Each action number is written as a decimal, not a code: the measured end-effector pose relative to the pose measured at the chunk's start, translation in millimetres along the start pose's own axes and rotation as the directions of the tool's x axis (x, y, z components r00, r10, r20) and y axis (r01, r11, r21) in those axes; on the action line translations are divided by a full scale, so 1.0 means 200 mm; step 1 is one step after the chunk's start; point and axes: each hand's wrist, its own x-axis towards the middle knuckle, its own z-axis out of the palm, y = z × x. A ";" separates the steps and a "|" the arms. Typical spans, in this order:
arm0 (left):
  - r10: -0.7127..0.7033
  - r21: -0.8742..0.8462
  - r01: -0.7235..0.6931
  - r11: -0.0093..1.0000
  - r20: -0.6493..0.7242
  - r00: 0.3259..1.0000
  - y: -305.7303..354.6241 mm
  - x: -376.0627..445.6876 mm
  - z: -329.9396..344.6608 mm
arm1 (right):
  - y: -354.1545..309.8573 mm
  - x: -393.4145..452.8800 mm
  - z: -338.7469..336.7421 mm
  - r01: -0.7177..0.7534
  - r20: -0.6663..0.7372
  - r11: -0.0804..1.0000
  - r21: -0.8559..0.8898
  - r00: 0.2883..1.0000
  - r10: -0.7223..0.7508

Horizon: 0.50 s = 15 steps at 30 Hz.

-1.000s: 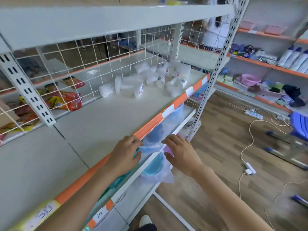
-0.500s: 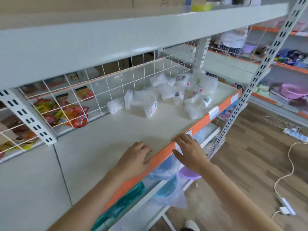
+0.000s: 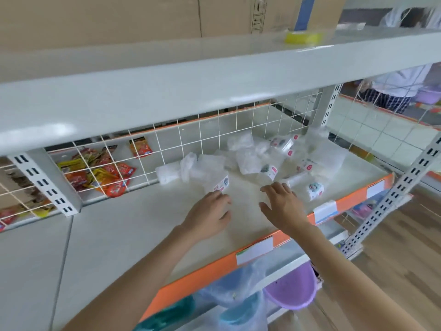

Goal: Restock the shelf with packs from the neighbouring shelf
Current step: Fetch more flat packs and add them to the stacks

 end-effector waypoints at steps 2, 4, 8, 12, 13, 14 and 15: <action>-0.038 -0.057 0.039 0.998 0.008 0.999 0.06 0.15 0.03 | 0.11 0.02 -0.02 -0.107 0.049 0.991 -0.084 0.993 0.112; -0.147 -0.124 0.143 0.982 -0.019 0.989 0.11 0.32 0.06 | 0.19 0.03 -0.03 -0.189 0.144 0.974 -0.127 0.968 0.207; -0.448 -0.192 0.431 0.882 -0.056 0.892 0.19 0.61 0.11 | 0.25 0.03 0.03 -0.193 0.243 0.978 -0.079 0.948 0.206; -0.577 -0.156 0.564 0.811 -0.048 0.815 0.20 0.79 0.17 | 0.28 0.04 0.04 -0.102 0.257 0.991 -0.091 0.959 0.122; -0.587 -0.139 0.576 0.806 -0.058 0.808 0.21 0.82 0.18 | 0.29 0.05 0.04 -0.086 0.260 0.993 -0.078 0.960 0.104; -0.594 -0.133 0.583 0.801 -0.065 0.802 0.22 0.84 0.19 | 0.30 0.05 0.04 -0.069 0.263 0.996 -0.064 0.961 0.084; -0.600 -0.135 0.588 0.797 -0.068 0.797 0.23 0.85 0.19 | 0.31 0.05 0.05 -0.051 0.267 0.997 -0.055 0.962 0.064</action>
